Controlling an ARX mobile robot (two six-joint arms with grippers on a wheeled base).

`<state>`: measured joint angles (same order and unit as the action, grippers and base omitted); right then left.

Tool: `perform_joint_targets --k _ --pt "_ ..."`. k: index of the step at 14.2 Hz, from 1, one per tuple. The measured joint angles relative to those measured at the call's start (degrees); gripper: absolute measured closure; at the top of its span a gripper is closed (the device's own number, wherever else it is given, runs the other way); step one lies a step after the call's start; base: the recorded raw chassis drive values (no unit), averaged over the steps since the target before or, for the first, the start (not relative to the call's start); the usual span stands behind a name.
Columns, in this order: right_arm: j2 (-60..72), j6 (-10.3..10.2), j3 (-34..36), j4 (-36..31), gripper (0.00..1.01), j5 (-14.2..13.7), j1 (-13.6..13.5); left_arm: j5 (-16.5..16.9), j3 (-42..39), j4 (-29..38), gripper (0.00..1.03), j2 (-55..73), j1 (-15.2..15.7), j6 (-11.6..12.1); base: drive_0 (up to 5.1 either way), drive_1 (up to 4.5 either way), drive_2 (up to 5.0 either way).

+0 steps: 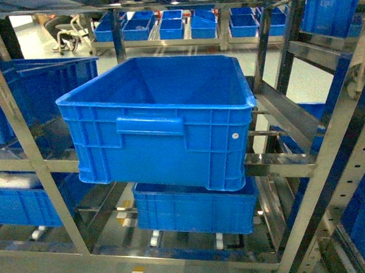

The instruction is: Pick red block from blue box to shelf

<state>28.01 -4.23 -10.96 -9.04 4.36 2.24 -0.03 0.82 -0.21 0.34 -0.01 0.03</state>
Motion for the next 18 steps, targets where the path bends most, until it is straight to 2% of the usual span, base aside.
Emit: perform_joint_targets --k 5,18 --pt "-0.1 0.0 0.0 -0.1 0.73 0.0 0.0 0.0 0.0 -0.1 0.05 0.0 0.0 0.0 0.9 2.09 -3.2" --pt "0.0 0.0 0.0 0.0 0.73 0.0 0.0 0.0 0.0 0.0 0.05 0.0 0.0 0.0 0.3 2.25 -1.7"
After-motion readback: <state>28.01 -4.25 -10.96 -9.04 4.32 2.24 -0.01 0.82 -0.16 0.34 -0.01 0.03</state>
